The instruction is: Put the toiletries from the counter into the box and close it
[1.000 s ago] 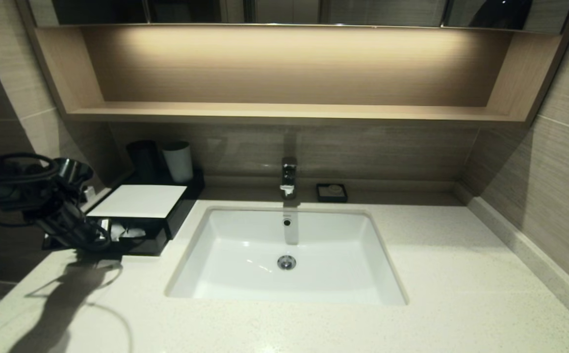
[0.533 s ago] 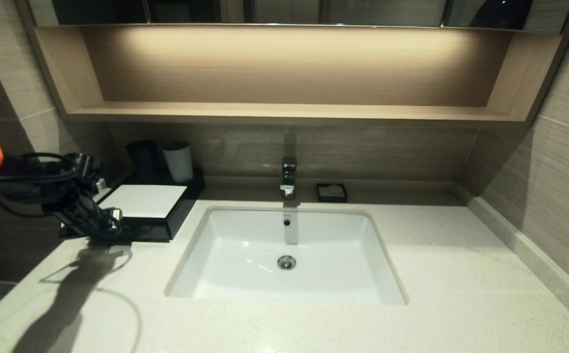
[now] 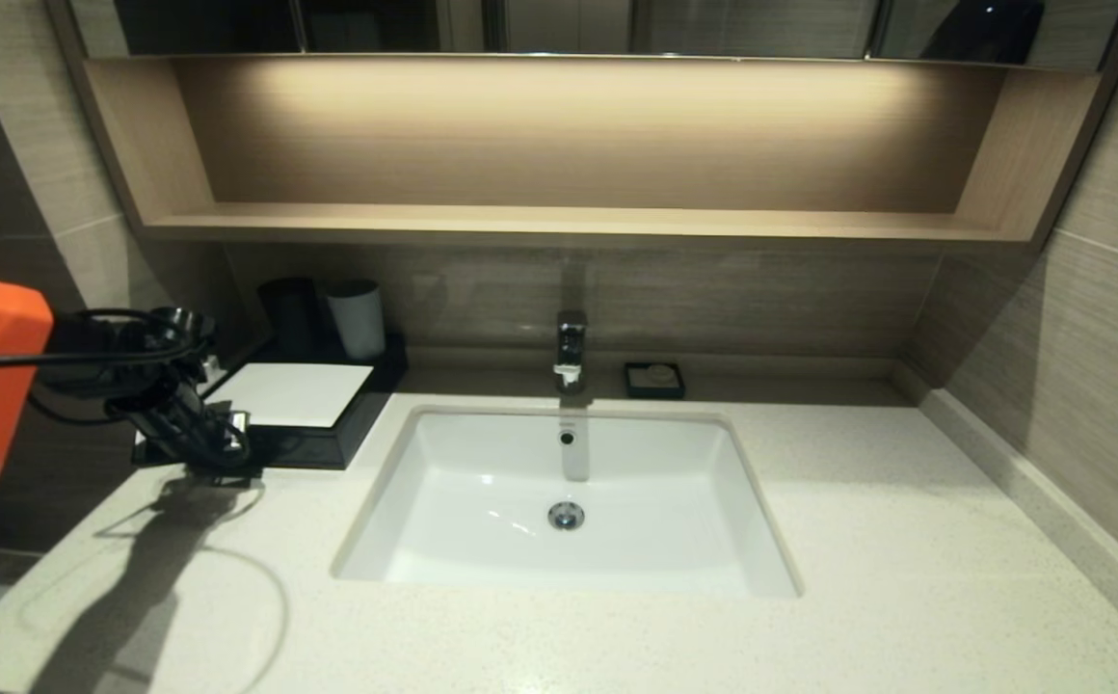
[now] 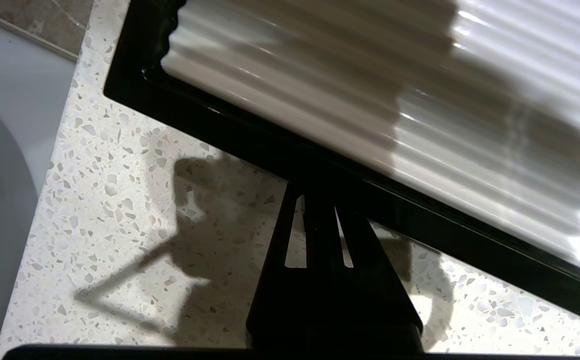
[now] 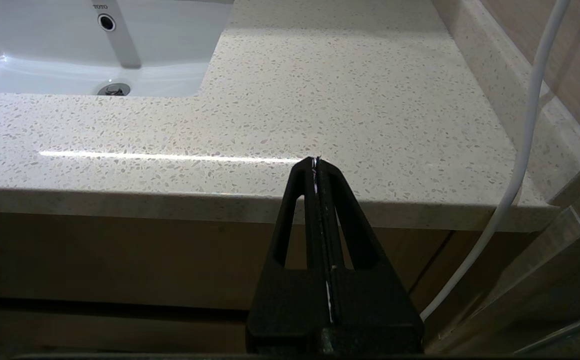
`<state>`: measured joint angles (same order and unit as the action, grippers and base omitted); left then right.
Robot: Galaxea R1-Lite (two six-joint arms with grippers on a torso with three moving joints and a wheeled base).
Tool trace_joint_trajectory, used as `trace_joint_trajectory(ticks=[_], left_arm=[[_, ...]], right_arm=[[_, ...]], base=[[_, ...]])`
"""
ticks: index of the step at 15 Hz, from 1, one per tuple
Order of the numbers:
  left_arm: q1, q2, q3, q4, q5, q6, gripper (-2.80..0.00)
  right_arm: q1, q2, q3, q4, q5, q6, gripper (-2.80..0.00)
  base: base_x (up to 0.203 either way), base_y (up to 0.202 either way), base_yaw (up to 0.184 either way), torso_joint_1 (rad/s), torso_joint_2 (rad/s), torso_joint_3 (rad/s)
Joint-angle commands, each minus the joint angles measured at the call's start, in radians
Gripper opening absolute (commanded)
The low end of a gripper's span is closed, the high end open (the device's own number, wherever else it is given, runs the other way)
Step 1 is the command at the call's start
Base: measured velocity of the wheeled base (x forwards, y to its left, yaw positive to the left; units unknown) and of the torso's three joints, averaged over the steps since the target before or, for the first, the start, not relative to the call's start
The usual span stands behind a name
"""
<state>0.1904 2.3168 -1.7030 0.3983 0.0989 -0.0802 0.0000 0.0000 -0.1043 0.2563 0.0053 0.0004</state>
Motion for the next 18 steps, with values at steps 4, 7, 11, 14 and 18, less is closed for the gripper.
trace_joint_trajectory(ticks=[4, 7, 11, 14, 18], left_arm=[[-0.001, -0.315, 0.177, 0.18, -0.011, 0.005, -2.8], [-0.035, -0.54, 0.281, 0.318, -0.011, -0.011, -2.8], [-0.087, -0.812, 0.433, 0.508, -0.01, -0.051, -2.8], [-0.115, -0.988, 0.638, 0.482, -0.017, -0.057, -2.8], [-0.168, -1.176, 0.9, 0.185, -0.017, -0.063, -2.8]], right_arm=[[0.0, 0.0, 0.0, 0.001, -0.001, 0.0, -2.8], [0.0, 0.0, 0.0, 0.001, 0.001, 0.0, -2.8], [0.0, 0.0, 0.0, 0.001, 0.001, 0.0, -2.8], [0.0, 0.0, 0.0, 0.001, -0.001, 0.0, -2.8], [0.0, 0.0, 0.0, 0.001, 0.001, 0.0, -2.8]], base=[[0.0, 0.0, 0.0, 0.0, 0.0, 0.0], [0.0, 0.0, 0.0, 0.0, 0.0, 0.0], [0.0, 0.0, 0.0, 0.0, 0.0, 0.0], [0.0, 0.0, 0.0, 0.0, 0.0, 0.0], [0.0, 0.0, 0.0, 0.0, 0.0, 0.0]])
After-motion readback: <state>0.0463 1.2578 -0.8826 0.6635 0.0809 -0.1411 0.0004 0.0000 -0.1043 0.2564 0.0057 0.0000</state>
